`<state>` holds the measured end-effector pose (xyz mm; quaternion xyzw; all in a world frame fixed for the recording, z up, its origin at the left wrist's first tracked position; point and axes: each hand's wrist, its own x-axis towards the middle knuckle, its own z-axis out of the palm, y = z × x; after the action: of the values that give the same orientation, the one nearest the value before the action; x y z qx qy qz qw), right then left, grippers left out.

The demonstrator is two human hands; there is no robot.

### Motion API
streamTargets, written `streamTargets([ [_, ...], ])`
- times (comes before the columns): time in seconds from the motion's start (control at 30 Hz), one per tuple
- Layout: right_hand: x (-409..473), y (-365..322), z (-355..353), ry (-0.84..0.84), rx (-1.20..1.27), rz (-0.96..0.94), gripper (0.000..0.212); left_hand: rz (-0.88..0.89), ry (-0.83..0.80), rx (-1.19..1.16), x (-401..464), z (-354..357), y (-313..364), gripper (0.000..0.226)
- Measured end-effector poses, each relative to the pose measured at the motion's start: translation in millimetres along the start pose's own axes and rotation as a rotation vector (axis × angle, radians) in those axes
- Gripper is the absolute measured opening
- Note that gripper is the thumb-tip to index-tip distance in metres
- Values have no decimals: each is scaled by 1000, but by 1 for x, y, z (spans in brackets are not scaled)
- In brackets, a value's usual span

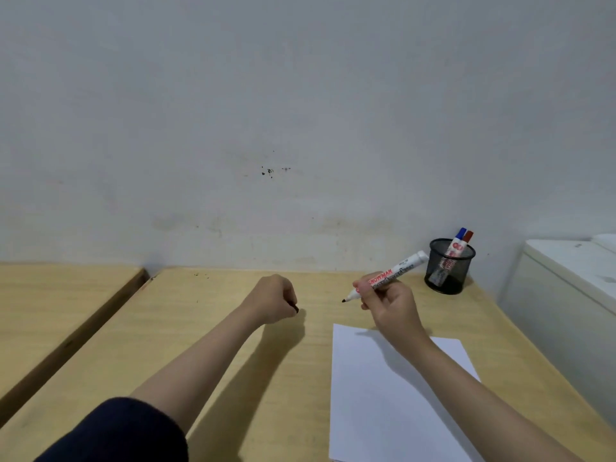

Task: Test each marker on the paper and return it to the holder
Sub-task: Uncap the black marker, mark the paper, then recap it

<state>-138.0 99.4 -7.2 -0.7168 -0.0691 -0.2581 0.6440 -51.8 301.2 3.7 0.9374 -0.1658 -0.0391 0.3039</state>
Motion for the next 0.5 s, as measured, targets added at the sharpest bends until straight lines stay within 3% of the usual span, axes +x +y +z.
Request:
streamTargets([
  [0.23, 2, 21, -6, -55, -113, 56, 16, 1, -149, 88, 15, 30, -7, 15],
  [0.43, 0, 34, -5, -68, -127, 93, 13, -70, -66, -91, 12, 36, -25, 41],
  [0.5, 0, 36, -2, -47, -126, 110, 13, -114, -15, -256, 3, 40, -26, 48],
])
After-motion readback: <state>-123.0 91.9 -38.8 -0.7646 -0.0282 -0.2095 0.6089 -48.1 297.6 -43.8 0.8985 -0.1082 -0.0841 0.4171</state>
